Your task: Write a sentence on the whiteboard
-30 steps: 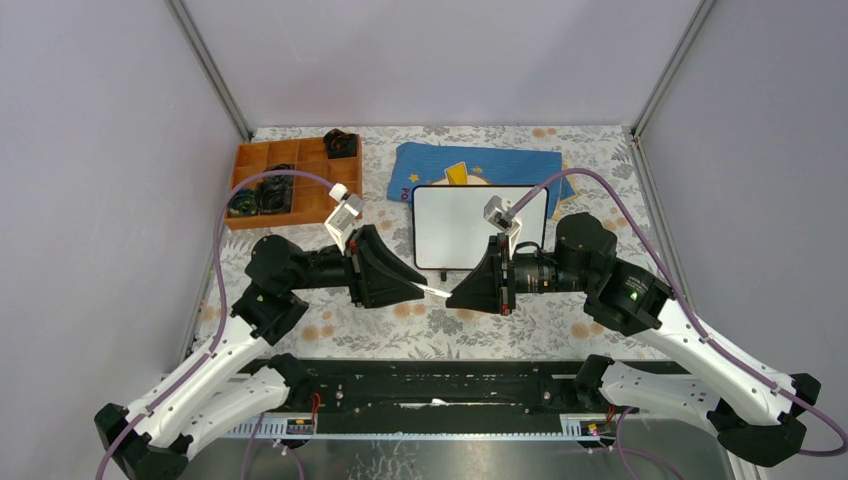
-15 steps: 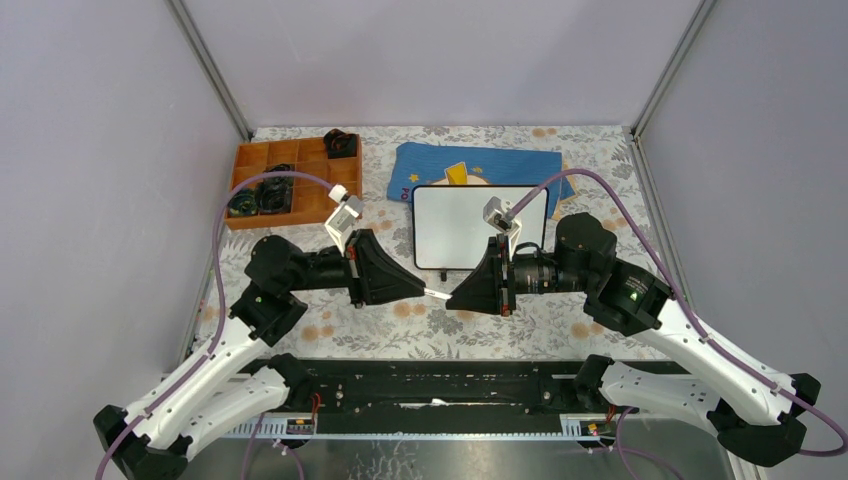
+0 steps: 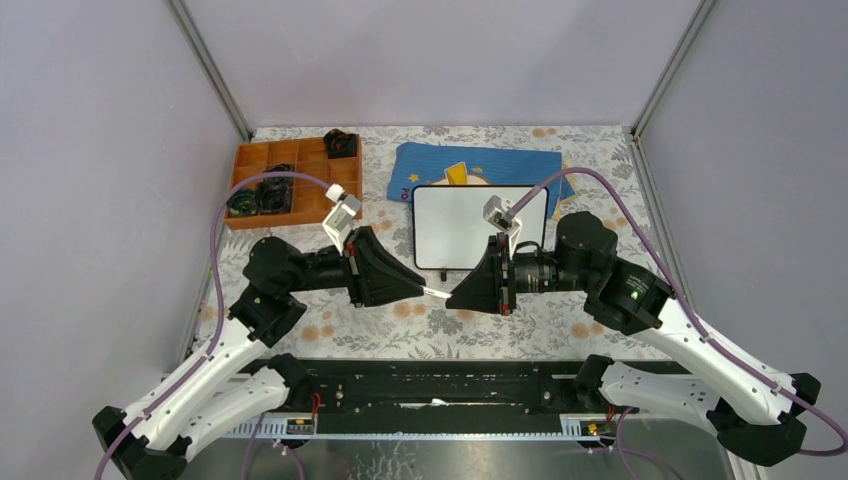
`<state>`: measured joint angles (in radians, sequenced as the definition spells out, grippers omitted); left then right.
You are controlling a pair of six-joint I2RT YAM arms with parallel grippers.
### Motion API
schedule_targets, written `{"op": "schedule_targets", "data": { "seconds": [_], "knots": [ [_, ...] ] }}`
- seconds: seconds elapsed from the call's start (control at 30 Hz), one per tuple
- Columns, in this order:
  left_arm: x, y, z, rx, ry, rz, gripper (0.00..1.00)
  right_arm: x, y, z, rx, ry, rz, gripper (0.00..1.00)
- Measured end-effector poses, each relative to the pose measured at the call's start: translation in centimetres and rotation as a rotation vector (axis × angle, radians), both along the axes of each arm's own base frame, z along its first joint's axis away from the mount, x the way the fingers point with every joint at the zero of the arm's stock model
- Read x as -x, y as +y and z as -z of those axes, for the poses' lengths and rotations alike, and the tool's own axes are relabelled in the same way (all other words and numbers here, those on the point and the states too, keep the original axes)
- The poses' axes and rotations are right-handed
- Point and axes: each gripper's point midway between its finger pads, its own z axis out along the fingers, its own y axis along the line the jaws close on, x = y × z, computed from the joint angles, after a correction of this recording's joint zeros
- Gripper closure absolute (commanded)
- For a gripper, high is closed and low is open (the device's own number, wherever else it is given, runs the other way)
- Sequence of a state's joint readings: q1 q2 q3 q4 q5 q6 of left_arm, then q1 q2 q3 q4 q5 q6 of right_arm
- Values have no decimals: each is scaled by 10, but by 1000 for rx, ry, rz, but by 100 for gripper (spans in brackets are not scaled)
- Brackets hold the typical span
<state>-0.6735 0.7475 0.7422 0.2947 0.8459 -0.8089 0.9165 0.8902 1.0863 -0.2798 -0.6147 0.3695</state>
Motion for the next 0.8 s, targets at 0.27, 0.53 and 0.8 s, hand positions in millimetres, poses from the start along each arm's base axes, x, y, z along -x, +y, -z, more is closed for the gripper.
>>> {"op": "schedule_targets", "data": {
  "seconds": [0.27, 0.53, 0.8],
  "knots": [
    [-2, 0, -2, 8, 5, -18, 62, 0, -1, 1, 6, 4, 1, 100],
    [-2, 1, -3, 11, 6, -17, 57, 0, -2, 4, 20, 7, 3, 100],
    [-2, 0, -2, 9, 7, -14, 43, 0, -2, 4, 19, 6, 3, 100]
  ]
}}
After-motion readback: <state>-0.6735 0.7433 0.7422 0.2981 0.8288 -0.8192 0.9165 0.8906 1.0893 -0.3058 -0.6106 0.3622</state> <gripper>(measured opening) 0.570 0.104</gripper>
